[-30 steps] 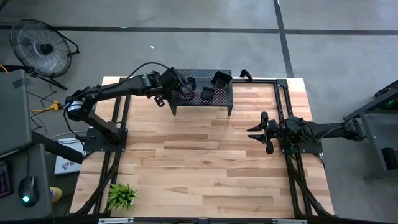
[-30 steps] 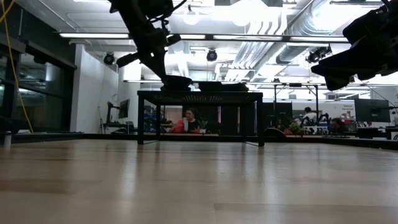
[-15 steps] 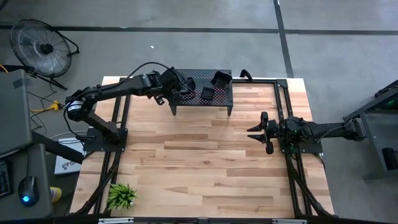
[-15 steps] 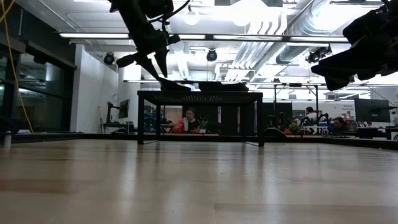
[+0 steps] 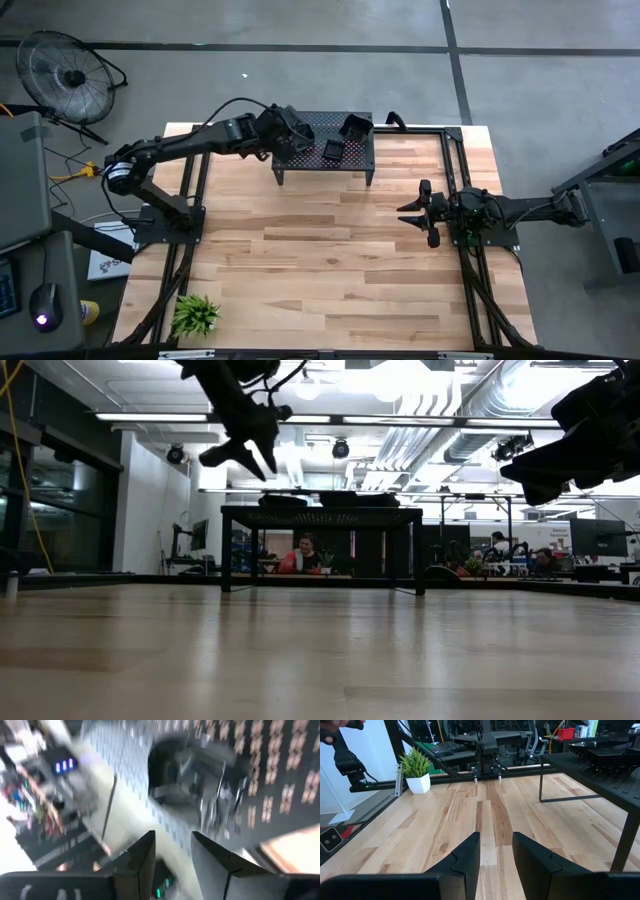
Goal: Pick & Place Mini shaped plates
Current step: Return to Home Position
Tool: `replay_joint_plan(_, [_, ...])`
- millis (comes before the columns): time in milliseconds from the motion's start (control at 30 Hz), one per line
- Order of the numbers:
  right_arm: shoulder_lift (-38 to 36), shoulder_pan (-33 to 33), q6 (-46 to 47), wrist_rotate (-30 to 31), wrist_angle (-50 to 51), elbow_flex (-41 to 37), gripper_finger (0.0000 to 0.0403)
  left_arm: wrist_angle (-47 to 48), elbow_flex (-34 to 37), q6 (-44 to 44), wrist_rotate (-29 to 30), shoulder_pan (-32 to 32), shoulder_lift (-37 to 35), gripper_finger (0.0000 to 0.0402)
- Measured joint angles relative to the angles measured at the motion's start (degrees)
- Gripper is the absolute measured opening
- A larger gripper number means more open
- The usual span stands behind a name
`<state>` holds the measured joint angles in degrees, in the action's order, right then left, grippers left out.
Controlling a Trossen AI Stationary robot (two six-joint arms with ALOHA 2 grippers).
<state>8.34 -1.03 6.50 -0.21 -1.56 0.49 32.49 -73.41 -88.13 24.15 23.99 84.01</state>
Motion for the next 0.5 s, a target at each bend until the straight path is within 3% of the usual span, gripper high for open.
replay_joint_plan(67, [0.0, -0.01, 0.02, 0.0, 0.01, 0.0, 0.011, 0.41, 0.01, 2.12, 3.72, 0.0, -0.48, 0.012])
replay_joint_plan(133, [0.02, 0.0, 0.02, 0.0, 0.01, 0.0, 0.011, 2.42, 0.04, 7.09, 2.31, 0.03, -1.65, 0.0119])
replay_joint_plan(367, [0.0, 0.02, 0.04, 0.0, -0.01, 0.0, 0.011, 9.03, 0.23, 32.96, -20.16, -0.51, -5.78, 0.0103])
replay_joint_plan(500, [0.02, 0.01, 0.04, 0.0, -0.01, 0.0, 0.011, 6.53, 5.94, 35.73, -23.44, -5.62, -6.98, 0.0059])
